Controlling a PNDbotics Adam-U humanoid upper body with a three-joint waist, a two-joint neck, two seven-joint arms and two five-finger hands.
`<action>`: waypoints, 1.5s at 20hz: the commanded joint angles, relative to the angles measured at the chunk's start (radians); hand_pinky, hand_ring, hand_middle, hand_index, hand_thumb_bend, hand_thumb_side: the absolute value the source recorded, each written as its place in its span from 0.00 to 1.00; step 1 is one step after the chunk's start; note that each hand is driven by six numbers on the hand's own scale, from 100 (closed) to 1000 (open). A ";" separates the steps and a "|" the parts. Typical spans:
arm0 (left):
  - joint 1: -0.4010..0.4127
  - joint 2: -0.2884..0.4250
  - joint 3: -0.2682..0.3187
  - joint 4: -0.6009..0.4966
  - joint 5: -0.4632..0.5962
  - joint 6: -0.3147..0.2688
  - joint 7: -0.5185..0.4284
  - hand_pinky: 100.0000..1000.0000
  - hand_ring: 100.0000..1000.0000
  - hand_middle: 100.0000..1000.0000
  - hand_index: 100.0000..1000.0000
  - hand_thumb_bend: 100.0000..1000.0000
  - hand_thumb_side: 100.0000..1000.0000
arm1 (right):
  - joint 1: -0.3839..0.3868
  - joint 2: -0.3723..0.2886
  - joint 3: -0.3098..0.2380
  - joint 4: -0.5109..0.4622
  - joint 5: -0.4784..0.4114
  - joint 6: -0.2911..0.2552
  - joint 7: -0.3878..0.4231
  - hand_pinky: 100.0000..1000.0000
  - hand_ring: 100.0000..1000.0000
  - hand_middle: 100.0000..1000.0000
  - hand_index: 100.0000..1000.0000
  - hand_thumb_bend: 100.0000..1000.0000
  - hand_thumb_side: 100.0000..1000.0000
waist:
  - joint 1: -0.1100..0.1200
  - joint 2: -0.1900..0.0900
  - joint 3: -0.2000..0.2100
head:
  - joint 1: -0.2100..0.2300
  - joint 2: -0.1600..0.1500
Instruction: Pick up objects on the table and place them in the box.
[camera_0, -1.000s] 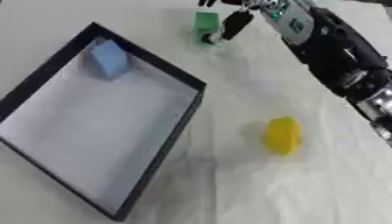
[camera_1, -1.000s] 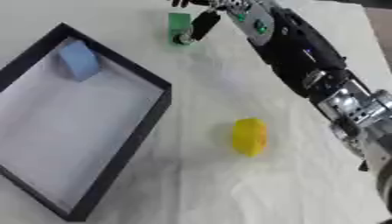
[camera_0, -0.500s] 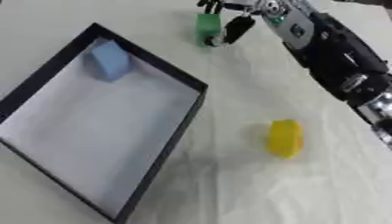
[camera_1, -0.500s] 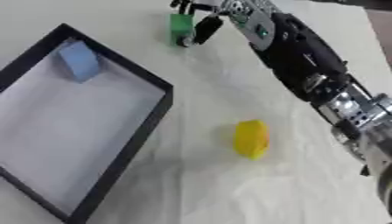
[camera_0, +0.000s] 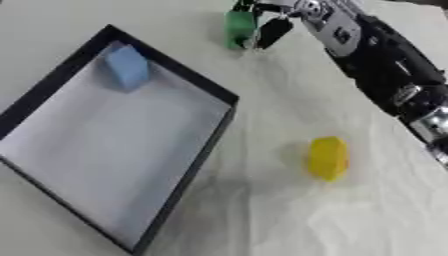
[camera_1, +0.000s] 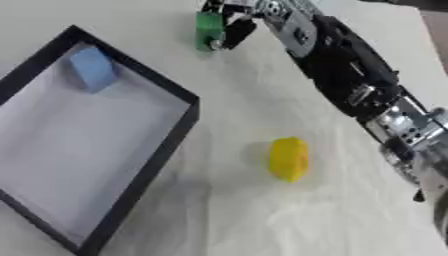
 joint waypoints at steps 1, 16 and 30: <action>-0.007 0.045 0.018 -0.008 -0.002 0.002 0.000 0.84 0.68 0.79 0.80 0.04 0.51 | -0.008 -0.043 -0.011 -0.039 -0.026 0.010 -0.010 0.82 0.57 0.57 0.76 0.06 0.21 | 0.001 -0.015 -0.003 | 0.003 0.004; 0.011 0.056 0.017 0.001 -0.002 0.000 -0.001 0.84 0.68 0.79 0.80 0.05 0.49 | -0.014 -0.126 -0.055 -0.290 -0.246 0.059 -0.104 0.80 0.49 0.41 0.64 0.00 0.09 | 0.019 -0.063 -0.048 | 0.024 0.044; -0.005 0.068 0.021 0.052 -0.002 0.000 -0.008 0.83 0.69 0.78 0.81 0.08 0.44 | -0.054 -0.138 0.001 -0.622 -0.295 0.098 -0.187 0.74 0.48 0.40 0.61 0.14 0.11 | 0.065 -0.160 -0.126 | 0.081 0.060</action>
